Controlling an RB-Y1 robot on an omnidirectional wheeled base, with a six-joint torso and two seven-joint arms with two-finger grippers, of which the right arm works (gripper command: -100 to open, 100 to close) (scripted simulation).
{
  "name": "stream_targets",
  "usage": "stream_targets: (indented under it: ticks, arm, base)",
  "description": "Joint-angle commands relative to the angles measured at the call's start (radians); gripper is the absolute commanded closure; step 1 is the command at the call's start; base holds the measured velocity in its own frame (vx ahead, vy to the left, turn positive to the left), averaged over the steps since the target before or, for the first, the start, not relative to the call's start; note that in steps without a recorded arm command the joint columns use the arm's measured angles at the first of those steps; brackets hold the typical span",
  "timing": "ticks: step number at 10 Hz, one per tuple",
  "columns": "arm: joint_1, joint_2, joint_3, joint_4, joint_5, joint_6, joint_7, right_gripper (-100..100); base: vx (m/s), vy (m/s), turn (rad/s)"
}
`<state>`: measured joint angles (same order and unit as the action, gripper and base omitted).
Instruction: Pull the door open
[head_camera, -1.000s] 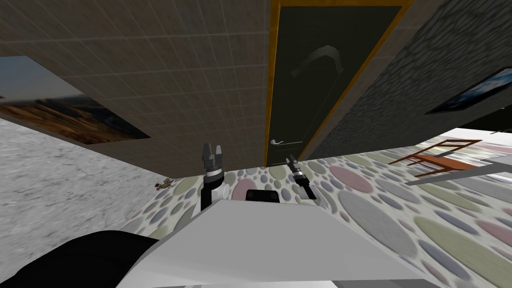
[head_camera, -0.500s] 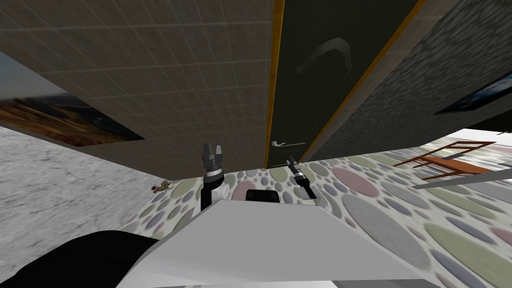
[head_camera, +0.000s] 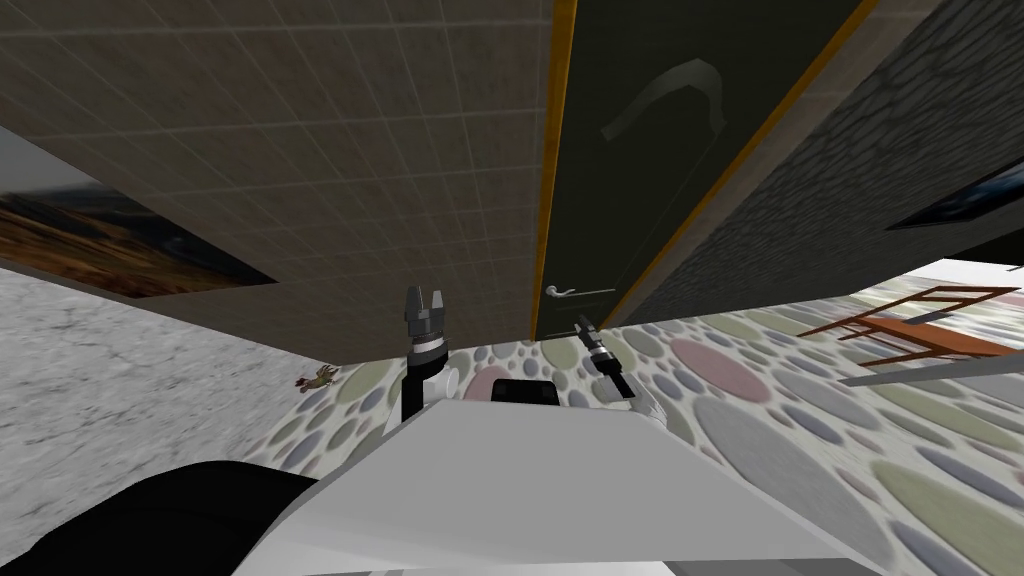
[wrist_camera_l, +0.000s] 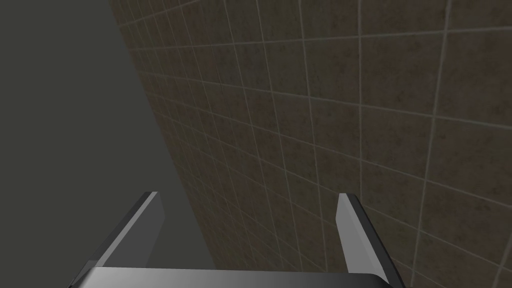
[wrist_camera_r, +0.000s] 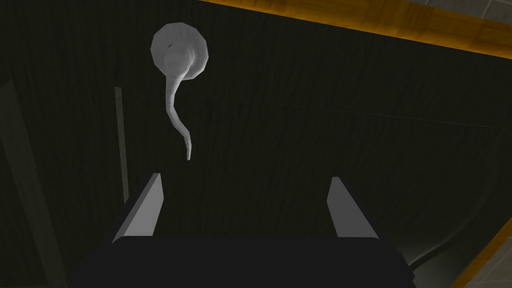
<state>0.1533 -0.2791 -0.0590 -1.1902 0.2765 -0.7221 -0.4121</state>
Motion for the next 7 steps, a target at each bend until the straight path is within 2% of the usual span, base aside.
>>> stream_targets:
  ticks: [1, 7]
  arm:
    - [-0.01, -0.01, -0.003, 0.029, 0.007, -0.005, -0.013, -100]
    - [-0.053, -0.038, -0.017, 0.153, 0.025, -0.038, -0.042, -100]
  base:
    - [0.099, 0.024, 0.003]
    - [0.094, 0.016, 0.002]
